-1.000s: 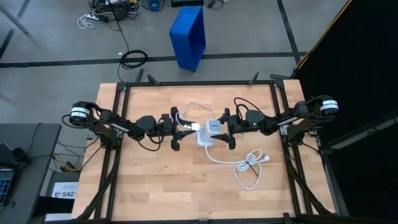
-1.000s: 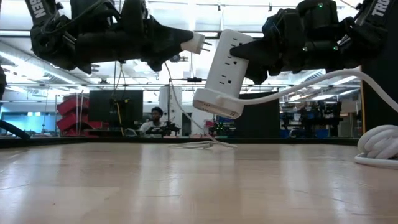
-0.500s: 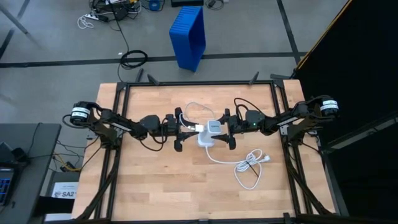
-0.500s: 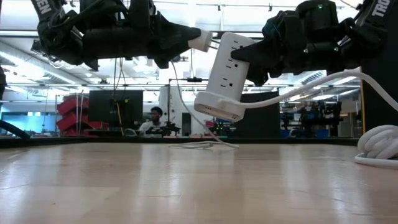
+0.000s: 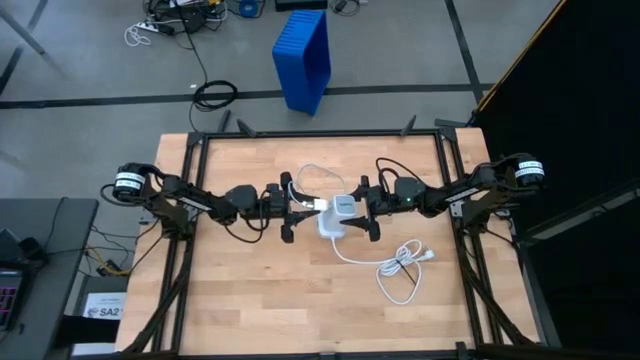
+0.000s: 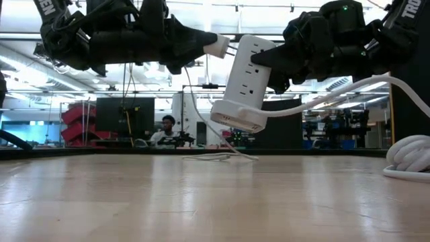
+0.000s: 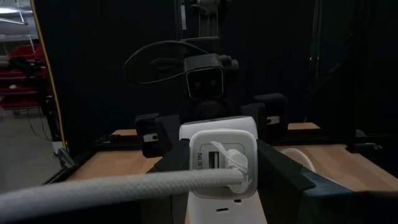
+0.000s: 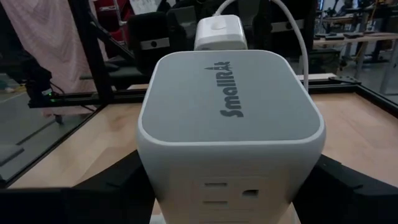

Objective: Insert USB
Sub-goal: Insert the charger adapter with cable into the outlet extension

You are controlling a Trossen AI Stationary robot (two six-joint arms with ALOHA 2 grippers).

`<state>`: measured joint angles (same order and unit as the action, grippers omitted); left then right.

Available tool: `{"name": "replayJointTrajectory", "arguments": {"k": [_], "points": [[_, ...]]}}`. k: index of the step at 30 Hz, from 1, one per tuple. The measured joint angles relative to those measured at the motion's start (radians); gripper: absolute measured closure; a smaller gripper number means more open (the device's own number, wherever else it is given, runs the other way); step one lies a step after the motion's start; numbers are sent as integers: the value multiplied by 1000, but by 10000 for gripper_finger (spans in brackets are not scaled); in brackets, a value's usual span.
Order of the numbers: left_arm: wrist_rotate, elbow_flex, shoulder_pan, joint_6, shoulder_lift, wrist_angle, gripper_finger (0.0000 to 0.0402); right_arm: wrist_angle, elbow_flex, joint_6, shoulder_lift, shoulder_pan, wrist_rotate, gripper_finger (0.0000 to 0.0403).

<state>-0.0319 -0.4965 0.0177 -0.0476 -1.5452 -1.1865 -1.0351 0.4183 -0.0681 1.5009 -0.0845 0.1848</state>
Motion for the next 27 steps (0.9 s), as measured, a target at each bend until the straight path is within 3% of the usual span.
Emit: {"name": "replayJointTrajectory", "arguments": {"k": [14,20,27], "points": [[-3,0,0,0,0,16,277,-6,0,-9,0,0,-1,143],[-54,0,1,-3,0,18,277,-6,0,-43,0,0,-70,143],[-76,1,0,-4,0,19,277,41,29,-43,0,4,-81,143]]}}
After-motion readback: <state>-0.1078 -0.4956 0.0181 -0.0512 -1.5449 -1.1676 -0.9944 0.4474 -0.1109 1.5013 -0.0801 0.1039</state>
